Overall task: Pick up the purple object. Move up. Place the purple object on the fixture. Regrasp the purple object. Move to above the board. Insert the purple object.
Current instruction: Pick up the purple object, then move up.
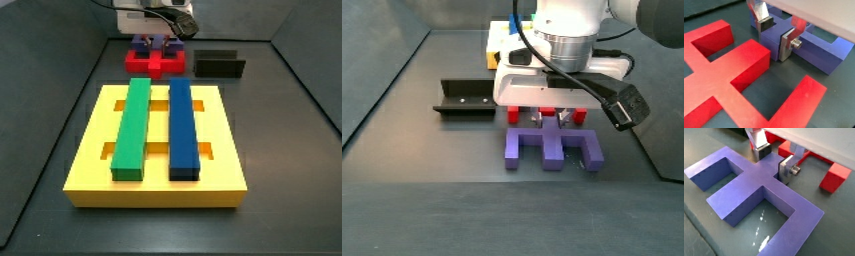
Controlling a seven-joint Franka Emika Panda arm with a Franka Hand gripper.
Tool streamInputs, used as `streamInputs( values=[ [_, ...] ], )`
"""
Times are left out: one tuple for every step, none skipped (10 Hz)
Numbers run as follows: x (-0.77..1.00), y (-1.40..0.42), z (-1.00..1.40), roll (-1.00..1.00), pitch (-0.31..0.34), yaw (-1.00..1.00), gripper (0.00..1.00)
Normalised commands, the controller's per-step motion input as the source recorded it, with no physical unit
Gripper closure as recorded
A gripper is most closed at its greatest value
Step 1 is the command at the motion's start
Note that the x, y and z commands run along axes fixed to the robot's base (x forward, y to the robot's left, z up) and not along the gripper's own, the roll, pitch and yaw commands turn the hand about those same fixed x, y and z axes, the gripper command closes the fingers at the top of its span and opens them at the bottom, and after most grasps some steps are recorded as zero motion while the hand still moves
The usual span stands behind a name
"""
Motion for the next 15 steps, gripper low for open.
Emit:
streamInputs(
  values=[
    [0.00, 0.00, 0.00, 0.00, 0.000, 0.00, 1.00],
    [0.00, 0.00, 0.00, 0.00, 0.000, 0.00, 1.00],
    [0.00, 0.00, 0.00, 0.00, 0.000, 0.00, 1.00],
    [0.00, 0.00, 0.00, 0.00, 0.000, 0.00, 1.00],
    [0.00, 0.00, 0.00, 0.00, 0.000, 0.00, 1.00],
    [0.00, 0.00, 0.00, 0.00, 0.000, 0.00, 1.00],
    [0.00, 0.00, 0.00, 0.00, 0.000, 0.00, 1.00],
    [0.00, 0.00, 0.00, 0.00, 0.000, 0.00, 1.00],
    [0.00, 0.00, 0.00, 0.00, 0.000, 0.00, 1.00],
    [0.00, 0.00, 0.00, 0.00, 0.000, 0.00, 1.00],
    [0.00, 0.00, 0.00, 0.00, 0.000, 0.00, 1.00],
    [0.00, 0.00, 0.83, 0.00, 0.000, 0.00, 1.00],
    [-0.07, 0.06, 0.75, 0.01, 0.019, 0.04, 1.00],
    [-0.07, 0.04, 0.49, 0.02, -0.008, 0.03, 1.00],
    [-0.05, 0.02, 0.28, 0.03, -0.026, 0.02, 1.00]
  ],
)
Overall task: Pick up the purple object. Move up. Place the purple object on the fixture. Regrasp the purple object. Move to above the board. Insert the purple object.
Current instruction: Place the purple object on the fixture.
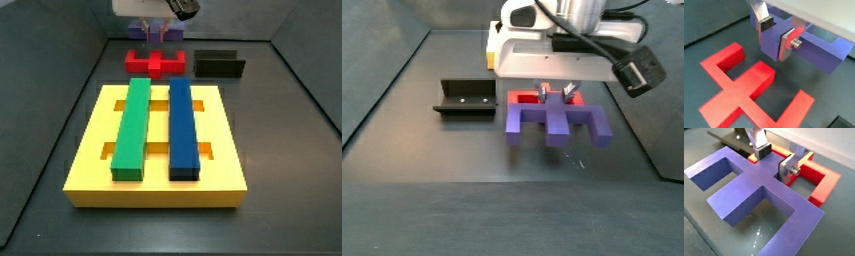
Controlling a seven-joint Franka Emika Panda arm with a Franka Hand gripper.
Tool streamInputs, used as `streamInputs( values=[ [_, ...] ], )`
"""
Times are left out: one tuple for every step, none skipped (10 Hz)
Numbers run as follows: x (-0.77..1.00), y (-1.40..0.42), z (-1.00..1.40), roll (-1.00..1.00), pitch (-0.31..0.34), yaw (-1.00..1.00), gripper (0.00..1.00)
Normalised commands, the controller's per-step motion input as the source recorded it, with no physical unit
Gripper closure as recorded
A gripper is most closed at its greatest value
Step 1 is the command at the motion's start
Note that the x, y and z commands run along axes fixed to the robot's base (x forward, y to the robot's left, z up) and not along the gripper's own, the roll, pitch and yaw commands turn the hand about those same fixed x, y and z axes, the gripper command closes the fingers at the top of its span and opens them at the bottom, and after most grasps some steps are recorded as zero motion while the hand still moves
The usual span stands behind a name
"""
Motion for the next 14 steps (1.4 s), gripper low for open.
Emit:
streamInputs(
  values=[
    [0.00, 0.00, 0.00, -0.01, 0.000, 0.00, 1.00],
    [0.40, 0.00, 0.47, -0.54, 0.057, -0.09, 1.00],
    [0.72, -0.02, 0.73, -0.76, 0.151, -0.15, 1.00],
    [0.81, -0.06, 0.73, -0.72, 0.200, -0.17, 1.00],
    [0.86, -0.17, 0.70, -0.67, 0.220, -0.10, 1.00],
    [0.89, -0.30, 0.63, -0.48, 0.434, 0.00, 1.00],
    [0.89, -0.36, 0.56, -0.41, 0.429, 0.00, 1.00],
    [0.89, -0.36, 0.53, -0.41, 0.423, 0.00, 1.00],
    [0.91, -0.42, 0.37, -0.46, 0.371, 0.00, 1.00],
    [0.94, -0.40, 0.25, -0.53, 0.311, 0.00, 1.00],
    [0.94, -0.31, 0.15, -0.60, 0.229, 0.00, 1.00],
    [0.83, -0.14, 0.00, -0.77, 0.000, 0.00, 1.00],
    [0.75, -0.05, -0.04, -0.82, -0.040, 0.00, 1.00],
    [0.67, 0.00, -0.03, -0.91, -0.149, 0.00, 1.00]
  ],
)
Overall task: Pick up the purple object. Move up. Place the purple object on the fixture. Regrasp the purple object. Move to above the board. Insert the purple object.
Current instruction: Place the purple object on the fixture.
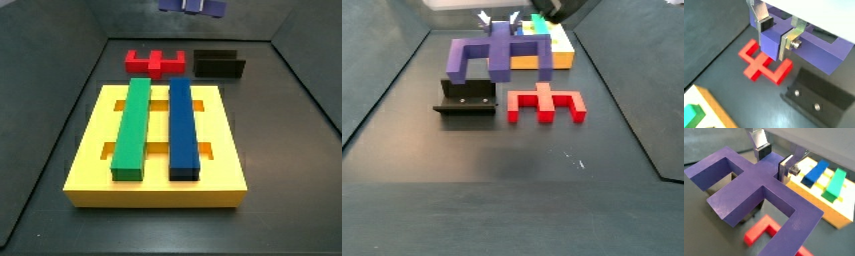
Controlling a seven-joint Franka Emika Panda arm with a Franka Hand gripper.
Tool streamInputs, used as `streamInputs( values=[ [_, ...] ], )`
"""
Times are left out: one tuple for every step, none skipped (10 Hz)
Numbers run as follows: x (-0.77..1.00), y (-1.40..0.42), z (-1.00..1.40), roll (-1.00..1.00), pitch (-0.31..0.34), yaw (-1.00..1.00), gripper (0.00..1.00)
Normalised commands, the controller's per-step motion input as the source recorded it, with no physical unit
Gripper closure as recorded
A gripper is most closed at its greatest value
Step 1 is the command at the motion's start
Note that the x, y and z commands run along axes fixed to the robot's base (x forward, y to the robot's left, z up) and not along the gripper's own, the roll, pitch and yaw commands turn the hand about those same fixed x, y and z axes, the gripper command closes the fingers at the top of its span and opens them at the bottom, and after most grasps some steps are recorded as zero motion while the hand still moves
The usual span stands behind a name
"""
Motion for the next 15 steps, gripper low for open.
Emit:
streamInputs(
  values=[
    [0.70, 0.00, -0.04, -0.89, -0.123, 0.00, 1.00],
    [0.76, 0.00, -0.02, -0.92, -0.014, 0.00, 1.00],
    [0.76, 0.00, 0.00, -0.93, 0.000, 0.00, 1.00],
    [0.72, 0.00, 0.00, -0.99, 0.000, 0.00, 1.00],
    [0.71, 0.00, 0.00, -0.98, -0.031, 0.00, 1.00],
    [0.70, -0.03, -0.13, -0.86, -0.111, 0.00, 1.00],
    [0.73, -0.05, -0.19, -0.78, -0.114, 0.00, 1.00],
    [0.76, -0.06, -0.24, -0.72, -0.134, 0.01, 1.00],
    [0.83, -0.10, -0.28, -0.56, -0.080, 0.03, 1.00],
    [0.83, -0.10, -0.25, -0.48, -0.071, 0.05, 1.00],
    [0.69, -0.05, -0.29, -0.19, 0.000, 0.00, 1.00],
    [0.23, -0.11, -0.42, 0.00, -0.191, 0.00, 1.00],
    [0.10, -0.09, -0.50, 0.04, -0.309, 0.00, 1.00],
    [0.07, -0.13, -0.49, 0.15, -0.254, 0.00, 1.00],
    [0.05, -0.16, -0.41, 0.03, -0.311, 0.00, 1.00]
  ],
)
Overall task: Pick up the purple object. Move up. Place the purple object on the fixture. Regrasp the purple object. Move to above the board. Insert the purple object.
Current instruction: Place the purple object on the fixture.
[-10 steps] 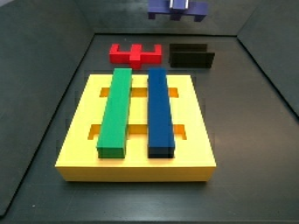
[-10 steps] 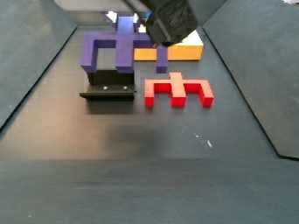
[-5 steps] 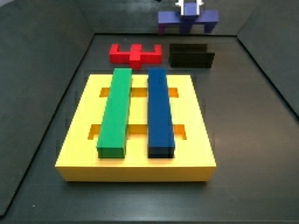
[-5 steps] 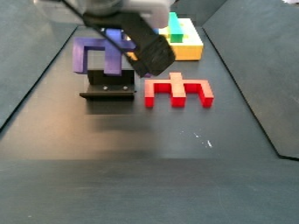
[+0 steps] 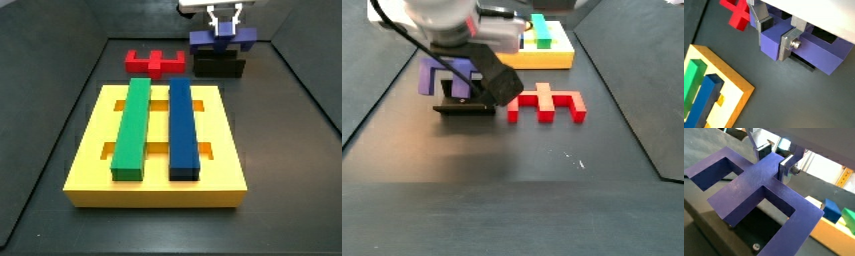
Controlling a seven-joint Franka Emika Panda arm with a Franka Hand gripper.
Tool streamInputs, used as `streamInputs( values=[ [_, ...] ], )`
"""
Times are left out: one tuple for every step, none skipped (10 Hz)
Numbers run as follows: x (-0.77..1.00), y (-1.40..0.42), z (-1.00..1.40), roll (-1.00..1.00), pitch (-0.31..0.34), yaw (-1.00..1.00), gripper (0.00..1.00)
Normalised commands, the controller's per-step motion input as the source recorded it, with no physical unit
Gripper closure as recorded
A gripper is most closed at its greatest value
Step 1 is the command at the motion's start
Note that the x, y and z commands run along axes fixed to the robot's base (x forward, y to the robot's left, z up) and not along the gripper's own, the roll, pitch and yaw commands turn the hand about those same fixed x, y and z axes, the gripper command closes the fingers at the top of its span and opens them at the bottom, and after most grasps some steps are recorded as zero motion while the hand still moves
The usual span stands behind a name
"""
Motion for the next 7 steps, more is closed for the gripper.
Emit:
streamInputs(
  values=[
    [0.08, -0.19, -0.28, 0.00, -0.246, 0.05, 1.00],
    [0.00, -0.17, -0.29, 0.06, -0.280, 0.08, 1.00],
    [-0.02, -0.15, -0.28, 0.14, -0.251, 0.07, 1.00],
    [0.00, -0.10, -0.22, 0.16, -0.026, 0.02, 1.00],
    [0.06, -0.05, -0.17, 0.27, 0.046, 0.00, 1.00],
    [0.00, 0.00, -0.11, 0.17, 0.000, 0.00, 1.00],
    [0.00, 0.00, 0.00, 0.00, 0.000, 0.00, 1.00]
  ],
)
